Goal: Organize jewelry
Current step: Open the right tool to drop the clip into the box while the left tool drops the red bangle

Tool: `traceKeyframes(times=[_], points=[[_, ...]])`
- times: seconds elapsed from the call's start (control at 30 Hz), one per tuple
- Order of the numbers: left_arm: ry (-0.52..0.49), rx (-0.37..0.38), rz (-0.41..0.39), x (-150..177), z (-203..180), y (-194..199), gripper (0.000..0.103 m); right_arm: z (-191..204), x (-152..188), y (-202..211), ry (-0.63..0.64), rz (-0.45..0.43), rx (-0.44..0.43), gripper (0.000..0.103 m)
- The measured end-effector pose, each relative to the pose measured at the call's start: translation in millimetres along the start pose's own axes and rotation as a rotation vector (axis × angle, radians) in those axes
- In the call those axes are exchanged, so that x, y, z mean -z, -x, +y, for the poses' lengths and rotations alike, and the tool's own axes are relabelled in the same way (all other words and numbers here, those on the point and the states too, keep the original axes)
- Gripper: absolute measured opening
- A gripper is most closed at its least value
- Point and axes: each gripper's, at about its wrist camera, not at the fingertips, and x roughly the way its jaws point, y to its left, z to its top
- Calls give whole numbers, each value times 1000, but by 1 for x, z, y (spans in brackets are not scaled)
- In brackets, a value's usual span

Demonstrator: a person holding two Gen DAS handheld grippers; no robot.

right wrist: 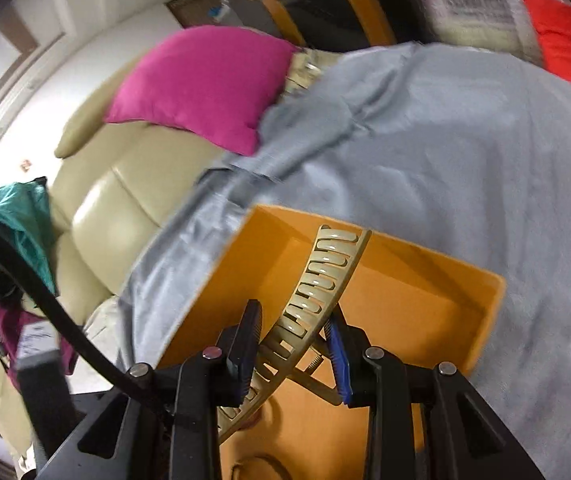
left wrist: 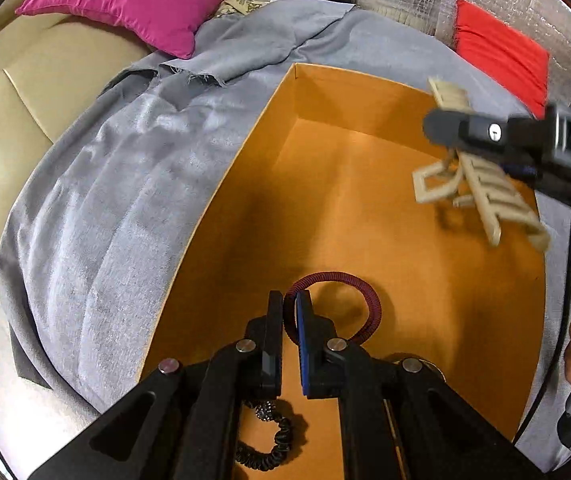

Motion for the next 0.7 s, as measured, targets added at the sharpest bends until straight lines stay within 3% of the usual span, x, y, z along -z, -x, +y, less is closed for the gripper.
traceKeyframes(times=[0.1, 0.3, 0.47, 0.57, 0.7], points=[[3, -9, 4, 0, 0, 0, 7, 2, -1, -11, 4, 32, -7, 34], [13, -31, 33, -1, 4, -6, 7, 1, 3, -38, 9, 138, 83, 35], [30, -44, 50, -2, 8, -11, 7, 5, 5, -48, 38, 177, 149, 35], [39, -38, 76, -2, 10, -15, 7, 1, 6, -48, 19, 184, 141, 37], [60, -17, 81, -1, 13, -10, 10, 3, 4, -41, 3, 170, 75, 55]])
